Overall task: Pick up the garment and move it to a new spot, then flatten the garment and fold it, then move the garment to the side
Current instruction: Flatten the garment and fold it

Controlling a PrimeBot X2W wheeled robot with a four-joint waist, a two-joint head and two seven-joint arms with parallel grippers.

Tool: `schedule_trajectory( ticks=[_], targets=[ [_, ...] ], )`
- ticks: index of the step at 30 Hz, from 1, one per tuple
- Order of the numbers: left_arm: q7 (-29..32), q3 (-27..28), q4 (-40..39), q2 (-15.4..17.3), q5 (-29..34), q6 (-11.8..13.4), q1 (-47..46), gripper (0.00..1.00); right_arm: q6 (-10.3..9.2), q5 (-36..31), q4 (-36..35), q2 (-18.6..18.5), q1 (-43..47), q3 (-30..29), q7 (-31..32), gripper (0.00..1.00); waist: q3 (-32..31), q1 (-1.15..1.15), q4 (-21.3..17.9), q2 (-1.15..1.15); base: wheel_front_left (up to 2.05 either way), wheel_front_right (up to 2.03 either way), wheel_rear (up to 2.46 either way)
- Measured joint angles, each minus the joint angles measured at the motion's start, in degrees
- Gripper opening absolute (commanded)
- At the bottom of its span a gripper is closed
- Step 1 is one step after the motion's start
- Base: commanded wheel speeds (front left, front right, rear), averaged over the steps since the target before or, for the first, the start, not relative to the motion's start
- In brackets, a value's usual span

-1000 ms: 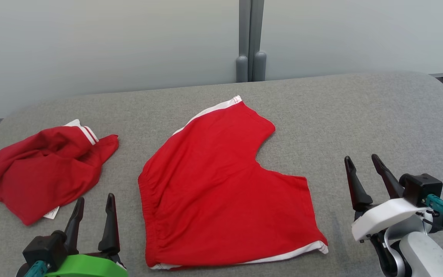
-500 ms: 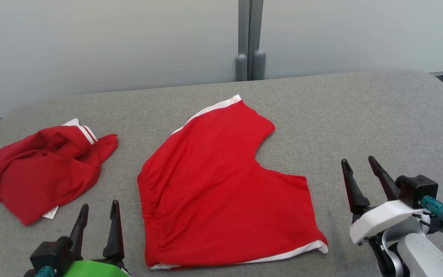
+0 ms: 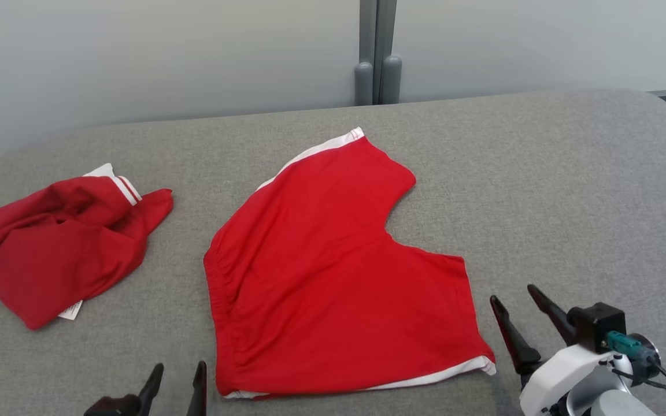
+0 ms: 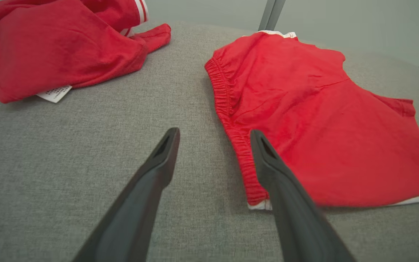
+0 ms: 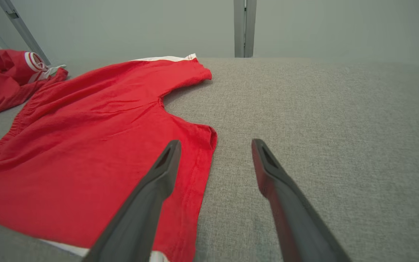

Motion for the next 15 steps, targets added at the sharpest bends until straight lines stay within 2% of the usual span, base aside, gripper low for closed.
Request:
schedule_trajectory(
  ticks=[7, 15],
  targets=[
    [3.39, -3.57, 1.66, 1.68, 0.21, -3.15, 0.76, 1.00, 2.26, -0.47, 0.83, -1.25, 1.13, 2.34, 1.00, 1.00, 2.28, 0.00, -0.22, 0.00, 0.00, 0.00, 0.00],
    [5.47, -6.31, 2.67, 2.46, 0.48, -6.32, 0.76, 1.00, 3.45, -1.01, 1.83, -3.24, 1.13, 2.57, 1.00, 1.00, 3.71, 0.00, -1.43, 0.00, 0.00, 0.00, 0.00]
  ],
)
